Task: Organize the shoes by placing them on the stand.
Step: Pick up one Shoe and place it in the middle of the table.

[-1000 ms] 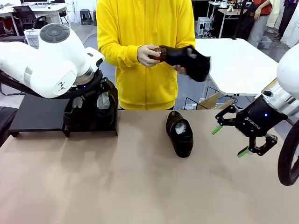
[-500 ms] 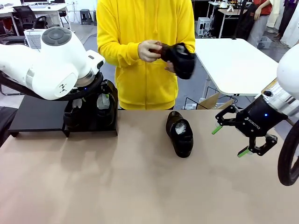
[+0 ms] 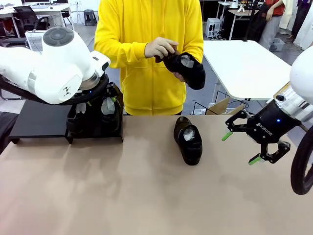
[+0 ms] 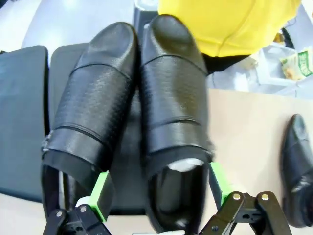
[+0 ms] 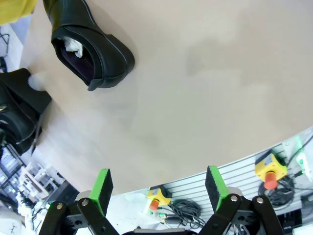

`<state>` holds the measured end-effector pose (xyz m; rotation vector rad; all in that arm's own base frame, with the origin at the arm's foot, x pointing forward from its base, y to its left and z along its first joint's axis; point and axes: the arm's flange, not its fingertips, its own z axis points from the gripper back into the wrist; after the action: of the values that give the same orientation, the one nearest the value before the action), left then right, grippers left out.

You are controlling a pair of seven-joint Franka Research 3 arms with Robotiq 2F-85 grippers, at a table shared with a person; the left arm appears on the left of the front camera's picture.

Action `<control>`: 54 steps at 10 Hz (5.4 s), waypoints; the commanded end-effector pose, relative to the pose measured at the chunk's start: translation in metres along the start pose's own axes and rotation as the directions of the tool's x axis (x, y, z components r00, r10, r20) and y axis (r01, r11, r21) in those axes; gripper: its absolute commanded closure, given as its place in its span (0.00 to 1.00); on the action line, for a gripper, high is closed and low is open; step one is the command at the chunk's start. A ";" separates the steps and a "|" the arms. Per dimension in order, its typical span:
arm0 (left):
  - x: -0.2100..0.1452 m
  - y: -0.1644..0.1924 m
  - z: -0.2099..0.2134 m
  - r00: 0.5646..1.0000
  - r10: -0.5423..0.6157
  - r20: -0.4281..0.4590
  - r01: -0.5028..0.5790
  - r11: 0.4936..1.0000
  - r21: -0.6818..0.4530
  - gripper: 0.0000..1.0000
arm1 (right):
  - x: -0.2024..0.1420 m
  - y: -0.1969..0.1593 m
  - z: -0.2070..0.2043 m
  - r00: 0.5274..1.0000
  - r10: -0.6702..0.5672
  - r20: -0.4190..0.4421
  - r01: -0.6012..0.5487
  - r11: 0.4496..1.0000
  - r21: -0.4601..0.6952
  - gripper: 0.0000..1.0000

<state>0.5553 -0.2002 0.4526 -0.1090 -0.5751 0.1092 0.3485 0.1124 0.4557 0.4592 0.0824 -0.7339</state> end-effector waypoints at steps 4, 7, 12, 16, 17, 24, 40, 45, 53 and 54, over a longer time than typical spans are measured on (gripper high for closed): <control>0.007 -0.016 0.148 0.999 0.014 -0.031 -0.020 0.979 -0.202 0.00 | 0.002 0.001 0.001 1.000 0.017 -0.004 -0.017 1.000 0.008 0.00; 0.000 0.011 0.193 0.991 -0.067 -0.115 0.028 0.950 -0.312 0.00 | 0.000 0.000 0.000 1.000 0.000 0.000 0.000 1.000 0.000 0.00; -0.005 0.017 0.201 0.965 -0.067 -0.254 -0.030 0.932 -0.361 0.00 | -0.040 0.089 0.004 0.902 0.381 0.204 -0.349 0.920 -0.175 0.00; -0.005 0.017 0.201 0.965 -0.067 -0.254 -0.030 0.932 -0.361 0.00 | -0.031 0.172 -0.042 0.827 0.522 0.209 -0.445 0.835 -0.324 0.00; -0.005 0.017 0.201 0.965 -0.067 -0.254 -0.030 0.932 -0.361 0.00 | -0.018 0.186 -0.057 0.825 0.521 0.220 -0.426 0.828 -0.364 0.00; -0.005 0.017 0.201 0.965 -0.067 -0.254 -0.030 0.932 -0.361 0.00 | 0.065 0.198 -0.135 0.875 0.479 0.075 -0.377 0.769 -0.516 0.00; -0.005 0.017 0.201 0.965 -0.067 -0.254 -0.030 0.932 -0.361 0.00 | 0.107 0.167 -0.185 0.830 0.549 -0.093 -0.532 0.732 -0.425 1.00; -0.005 0.017 0.201 0.965 -0.067 -0.254 -0.030 0.932 -0.361 0.00 | 0.071 0.154 -0.146 0.892 0.449 -0.045 -0.434 0.827 -0.356 1.00; -0.005 0.017 0.201 0.965 -0.067 -0.254 -0.030 0.932 -0.361 0.00 | -0.134 0.064 -0.068 0.897 0.441 -0.043 -0.441 0.879 -0.182 1.00; -0.005 0.017 0.201 0.965 -0.067 -0.254 -0.030 0.932 -0.361 0.00 | -0.149 0.060 -0.064 0.883 0.467 -0.042 -0.466 0.866 -0.183 1.00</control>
<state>0.4403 -0.1706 0.6149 -0.4655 -0.3128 -0.0281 0.2910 0.2771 0.4474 0.2463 0.0440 -0.2836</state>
